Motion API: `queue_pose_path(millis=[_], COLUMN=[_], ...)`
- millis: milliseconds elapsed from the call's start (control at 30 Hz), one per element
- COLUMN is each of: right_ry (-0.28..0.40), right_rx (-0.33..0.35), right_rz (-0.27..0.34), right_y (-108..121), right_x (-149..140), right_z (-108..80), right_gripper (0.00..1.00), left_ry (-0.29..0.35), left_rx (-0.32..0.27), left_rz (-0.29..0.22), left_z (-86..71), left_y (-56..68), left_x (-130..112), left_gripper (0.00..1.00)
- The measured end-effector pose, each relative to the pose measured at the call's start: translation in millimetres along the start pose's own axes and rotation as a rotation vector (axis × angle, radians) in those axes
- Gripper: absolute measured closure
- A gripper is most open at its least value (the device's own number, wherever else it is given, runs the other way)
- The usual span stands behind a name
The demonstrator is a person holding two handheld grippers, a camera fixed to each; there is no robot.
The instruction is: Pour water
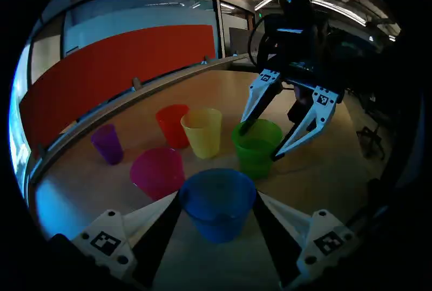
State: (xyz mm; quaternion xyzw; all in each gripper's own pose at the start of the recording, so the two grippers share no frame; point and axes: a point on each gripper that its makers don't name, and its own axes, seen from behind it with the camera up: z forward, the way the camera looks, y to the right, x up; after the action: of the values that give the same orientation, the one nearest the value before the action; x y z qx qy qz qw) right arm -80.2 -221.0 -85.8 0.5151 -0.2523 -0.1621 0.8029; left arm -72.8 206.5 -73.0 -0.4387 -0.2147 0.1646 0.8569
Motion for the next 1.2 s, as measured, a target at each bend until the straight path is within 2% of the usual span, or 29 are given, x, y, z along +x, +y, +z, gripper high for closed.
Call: queue_pose_path(millis=[367, 600, 833, 1200], right_ry=[0.001, -0.003, -0.019, -0.036], right_rx=[-0.012, -0.019, -0.031, -0.060], right_rz=[0.015, 0.020, 0.022, 0.024], right_y=[0, 0, 1, 1], right_x=[-6, -6, -10, -20], right_z=[-5.1, -6.6, -10.2, -22.3], right_gripper=[0.09, 0.08, 0.02, 0.02], left_ry=[-0.044, -0.054, -0.076, -0.093], left_rx=[0.037, 0.036, 0.034, 0.056], left_rz=[0.009, 0.004, 0.036, 0.043], left_z=[-3.4, -6.3, -10.1, -21.5], left_y=[-8.2, -9.1, -8.9, -14.5], left_x=[-19, -20, -20, -22], left_gripper=[0.11, 0.11, 0.11, 0.11])
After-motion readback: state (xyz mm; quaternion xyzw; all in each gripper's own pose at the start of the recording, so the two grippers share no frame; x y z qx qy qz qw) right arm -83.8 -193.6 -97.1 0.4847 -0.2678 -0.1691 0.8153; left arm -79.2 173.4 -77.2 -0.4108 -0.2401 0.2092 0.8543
